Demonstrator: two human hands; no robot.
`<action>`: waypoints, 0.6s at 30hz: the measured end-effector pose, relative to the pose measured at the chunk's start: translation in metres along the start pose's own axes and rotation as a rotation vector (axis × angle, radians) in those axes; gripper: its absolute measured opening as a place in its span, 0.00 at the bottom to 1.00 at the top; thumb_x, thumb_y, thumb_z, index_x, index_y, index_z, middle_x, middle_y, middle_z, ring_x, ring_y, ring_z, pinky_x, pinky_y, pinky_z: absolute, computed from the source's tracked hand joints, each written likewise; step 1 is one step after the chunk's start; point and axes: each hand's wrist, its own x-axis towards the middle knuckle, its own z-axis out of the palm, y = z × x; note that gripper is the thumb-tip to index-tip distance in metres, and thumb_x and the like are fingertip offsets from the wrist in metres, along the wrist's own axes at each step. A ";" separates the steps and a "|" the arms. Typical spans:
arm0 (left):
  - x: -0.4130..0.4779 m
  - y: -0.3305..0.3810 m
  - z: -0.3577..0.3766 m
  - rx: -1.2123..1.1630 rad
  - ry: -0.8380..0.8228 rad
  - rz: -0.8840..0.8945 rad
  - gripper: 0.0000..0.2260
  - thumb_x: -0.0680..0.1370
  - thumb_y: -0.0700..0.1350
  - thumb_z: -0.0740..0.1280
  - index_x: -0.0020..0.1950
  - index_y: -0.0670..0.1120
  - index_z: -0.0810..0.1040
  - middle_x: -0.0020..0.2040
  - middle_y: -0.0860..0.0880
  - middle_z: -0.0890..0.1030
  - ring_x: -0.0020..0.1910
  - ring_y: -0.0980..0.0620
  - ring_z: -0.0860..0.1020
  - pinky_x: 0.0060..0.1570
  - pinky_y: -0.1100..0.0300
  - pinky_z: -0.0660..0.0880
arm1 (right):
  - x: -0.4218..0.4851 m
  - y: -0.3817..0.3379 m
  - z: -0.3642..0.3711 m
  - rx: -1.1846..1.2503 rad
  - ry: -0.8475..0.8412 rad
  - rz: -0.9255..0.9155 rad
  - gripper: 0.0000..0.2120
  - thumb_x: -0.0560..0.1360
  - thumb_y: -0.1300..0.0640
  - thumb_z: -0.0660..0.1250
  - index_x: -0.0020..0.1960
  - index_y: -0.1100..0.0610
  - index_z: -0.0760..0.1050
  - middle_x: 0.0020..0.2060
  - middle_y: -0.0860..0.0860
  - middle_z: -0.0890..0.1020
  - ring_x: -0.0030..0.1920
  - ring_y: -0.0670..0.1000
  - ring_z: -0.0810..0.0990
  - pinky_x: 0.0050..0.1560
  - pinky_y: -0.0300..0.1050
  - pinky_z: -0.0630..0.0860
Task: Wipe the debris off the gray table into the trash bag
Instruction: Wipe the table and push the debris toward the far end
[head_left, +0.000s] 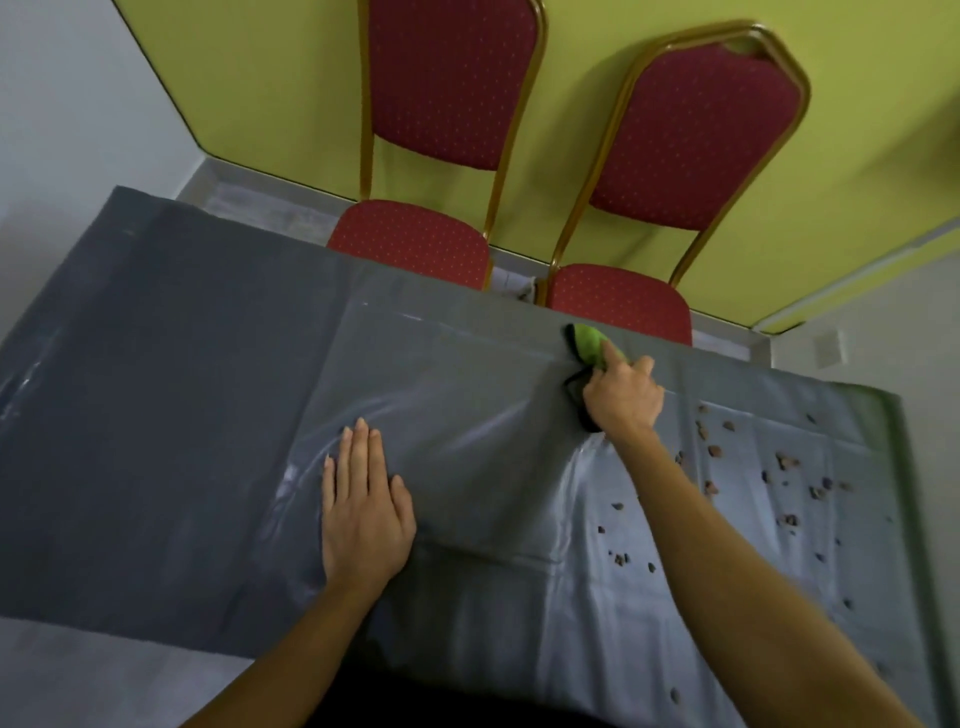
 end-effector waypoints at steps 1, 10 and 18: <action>0.000 0.000 -0.001 -0.005 -0.007 -0.004 0.27 0.81 0.49 0.48 0.79 0.39 0.56 0.80 0.43 0.54 0.80 0.47 0.50 0.78 0.46 0.51 | -0.010 -0.008 0.002 0.035 -0.003 0.020 0.21 0.78 0.54 0.59 0.70 0.48 0.67 0.54 0.59 0.70 0.47 0.65 0.76 0.53 0.58 0.74; 0.008 0.022 -0.015 -0.150 -0.062 -0.068 0.29 0.77 0.43 0.61 0.77 0.38 0.60 0.80 0.40 0.56 0.79 0.41 0.50 0.76 0.37 0.49 | -0.110 -0.031 0.019 -0.014 -0.011 -0.466 0.26 0.69 0.60 0.67 0.67 0.51 0.74 0.47 0.61 0.75 0.37 0.63 0.76 0.38 0.53 0.72; 0.005 0.042 -0.003 0.038 -0.179 0.219 0.28 0.81 0.52 0.48 0.80 0.45 0.53 0.81 0.45 0.44 0.80 0.46 0.41 0.75 0.34 0.44 | -0.017 0.055 -0.004 -0.003 0.040 0.008 0.22 0.76 0.56 0.61 0.69 0.46 0.67 0.52 0.59 0.70 0.44 0.64 0.75 0.48 0.57 0.74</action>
